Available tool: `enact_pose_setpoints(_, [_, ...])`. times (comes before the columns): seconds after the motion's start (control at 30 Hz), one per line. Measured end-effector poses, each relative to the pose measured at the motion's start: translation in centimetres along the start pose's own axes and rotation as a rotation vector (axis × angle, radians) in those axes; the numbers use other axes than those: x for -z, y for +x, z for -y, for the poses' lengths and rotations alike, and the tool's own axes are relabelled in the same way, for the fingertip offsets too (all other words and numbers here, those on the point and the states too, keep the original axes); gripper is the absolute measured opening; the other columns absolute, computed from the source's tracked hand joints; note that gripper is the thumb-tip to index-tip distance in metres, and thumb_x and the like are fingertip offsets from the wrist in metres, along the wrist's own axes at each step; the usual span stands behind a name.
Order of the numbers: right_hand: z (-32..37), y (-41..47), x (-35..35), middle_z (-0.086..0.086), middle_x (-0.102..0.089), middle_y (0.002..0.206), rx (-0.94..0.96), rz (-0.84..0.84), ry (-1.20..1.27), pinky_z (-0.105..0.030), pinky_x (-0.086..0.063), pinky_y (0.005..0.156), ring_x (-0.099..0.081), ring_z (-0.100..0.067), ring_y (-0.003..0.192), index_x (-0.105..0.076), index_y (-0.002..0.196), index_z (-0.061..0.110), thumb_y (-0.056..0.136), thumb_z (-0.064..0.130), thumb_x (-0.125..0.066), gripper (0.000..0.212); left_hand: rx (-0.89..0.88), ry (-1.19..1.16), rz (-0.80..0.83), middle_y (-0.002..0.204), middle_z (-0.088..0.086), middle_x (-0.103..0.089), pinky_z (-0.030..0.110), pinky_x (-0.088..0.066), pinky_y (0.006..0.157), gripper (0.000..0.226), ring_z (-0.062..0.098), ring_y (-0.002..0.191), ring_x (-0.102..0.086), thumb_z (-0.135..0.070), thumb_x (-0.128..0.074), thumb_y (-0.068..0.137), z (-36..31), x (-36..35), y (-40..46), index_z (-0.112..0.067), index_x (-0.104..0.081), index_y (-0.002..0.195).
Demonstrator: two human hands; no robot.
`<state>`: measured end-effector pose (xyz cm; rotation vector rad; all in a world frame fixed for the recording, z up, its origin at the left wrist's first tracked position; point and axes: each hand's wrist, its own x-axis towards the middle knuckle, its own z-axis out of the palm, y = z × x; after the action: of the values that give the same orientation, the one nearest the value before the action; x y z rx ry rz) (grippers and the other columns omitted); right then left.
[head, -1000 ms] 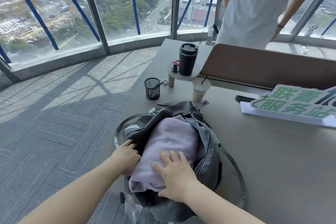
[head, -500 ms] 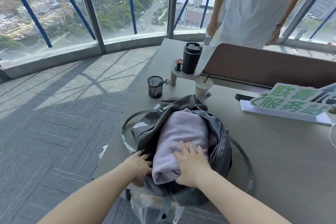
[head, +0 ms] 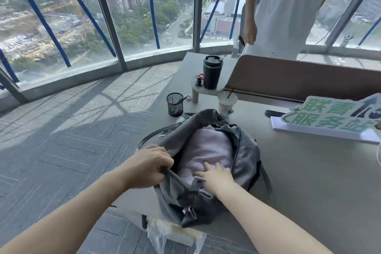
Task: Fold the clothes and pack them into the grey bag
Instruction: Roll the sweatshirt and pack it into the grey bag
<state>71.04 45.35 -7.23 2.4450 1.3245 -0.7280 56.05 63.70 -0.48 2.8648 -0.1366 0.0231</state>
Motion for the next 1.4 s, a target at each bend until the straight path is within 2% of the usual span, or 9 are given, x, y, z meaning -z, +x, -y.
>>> enact_pose_setpoints(0.2, [-2.7,-3.5,2.7,-0.007,-0.065,0.119,0.184,-0.018,0.012,-0.052,-0.025,0.108,-0.054,-0.028,0.113,-0.063,0.101,0.023,0.098,0.042,-0.028,0.039,0.211,0.17,0.247,0.09,-0.009,-0.06,0.024,-0.034,0.092,0.013,0.013,0.102,-0.053,-0.017,-0.049,0.075,-1.6,-3.3,0.0,-0.029,-0.048,0.08])
enact_pose_setpoints(0.3, [-5.0,-4.4,1.8,-0.01,-0.065,0.117,0.2,0.01,-0.101,-0.055,-0.015,0.112,-0.047,-0.03,0.118,-0.058,0.115,0.026,0.089,0.041,-0.036,0.037,0.254,0.165,0.338,0.094,-0.01,-0.063,0.028,-0.035,0.096,0.018,0.013,0.103,-0.054,-0.026,-0.051,0.07,-3.3,-4.8,0.7,-0.03,-0.054,0.088])
enact_pose_setpoints(0.43, [-7.2,-5.0,0.0,-0.009,-0.066,0.105,0.261,-0.089,-0.232,-0.051,-0.009,0.116,-0.049,-0.031,0.109,-0.065,0.105,0.018,0.087,0.032,-0.045,0.03,0.46,-0.217,0.525,0.087,-0.01,-0.069,0.028,-0.047,0.087,0.039,0.012,0.092,-0.06,-0.036,-0.049,0.06,-5.1,-4.8,2.7,-0.029,-0.069,0.093])
enact_pose_setpoints(0.57, [-8.7,-5.2,-1.0,-0.004,-0.068,0.095,0.224,-0.282,-0.185,-0.04,-0.027,0.093,-0.056,-0.027,0.083,-0.062,0.091,0.018,0.089,0.017,-0.041,0.021,0.567,-0.078,0.425,0.074,-0.004,-0.061,0.03,-0.042,0.086,0.026,0.02,0.089,-0.06,-0.043,-0.048,0.08,-4.5,-3.8,4.8,-0.022,-0.062,0.075])
enact_pose_setpoints(0.7, [-9.5,-5.1,-1.2,-0.003,-0.067,0.088,0.201,-0.415,-0.141,-0.037,-0.025,0.073,-0.062,-0.027,0.079,-0.054,0.08,0.021,0.091,0.024,-0.04,0.018,0.536,0.474,0.264,0.124,-0.001,-0.054,0.037,-0.033,0.102,0.032,0.023,0.121,-0.046,-0.035,-0.051,0.085,-2.4,-3.4,6.2,-0.03,-0.06,0.116])
enact_pose_setpoints(0.87, [-9.4,-4.0,-1.1,-0.003,-0.061,0.085,-0.086,-0.782,-0.019,-0.036,-0.046,0.057,-0.062,-0.027,0.067,-0.064,0.099,0.02,0.074,0.033,-0.063,0.028,0.773,0.285,0.206,0.138,0.005,-0.042,0.039,-0.045,0.088,0.051,0.029,0.119,-0.05,-0.031,-0.057,0.086,1.6,-3.9,7.7,-0.032,-0.04,0.134])
enact_pose_setpoints(1.03, [-8.0,-2.4,0.7,-0.008,-0.048,0.13,-0.594,-0.424,0.229,-0.04,-0.047,0.083,-0.053,-0.03,0.114,-0.026,0.144,0.022,0.09,0.044,-0.056,0.065,0.678,0.208,0.088,0.119,0.006,-0.063,0.038,-0.048,0.082,0.033,0.031,0.111,-0.057,-0.032,-0.055,0.09,4.2,-5.1,9.6,-0.019,-0.05,0.12])
enact_pose_setpoints(1.17, [-7.2,-1.4,1.2,-0.009,-0.066,0.112,-0.715,-0.438,0.304,-0.034,-0.042,0.073,-0.063,-0.031,0.101,-0.055,0.11,0.016,0.1,0.03,-0.042,0.022,0.644,0.082,0.096,0.111,0.008,-0.067,0.035,-0.047,0.077,0.022,0.032,0.103,-0.063,-0.03,-0.049,0.093,5.8,-5.7,10.5,-0.018,-0.064,0.103])
enact_pose_setpoints(1.4, [-5.6,-3.2,4.0,-0.015,-0.063,0.082,-0.835,-0.851,0.572,-0.037,-0.036,0.064,-0.057,-0.037,0.083,-0.044,0.07,0.011,0.097,0.032,-0.044,0.034,0.649,-0.368,-0.379,0.08,0.01,-0.065,0.038,-0.046,0.067,0.03,0.034,0.082,-0.06,-0.032,-0.048,0.093,8.3,-0.6,10.5,-0.013,-0.054,0.071])
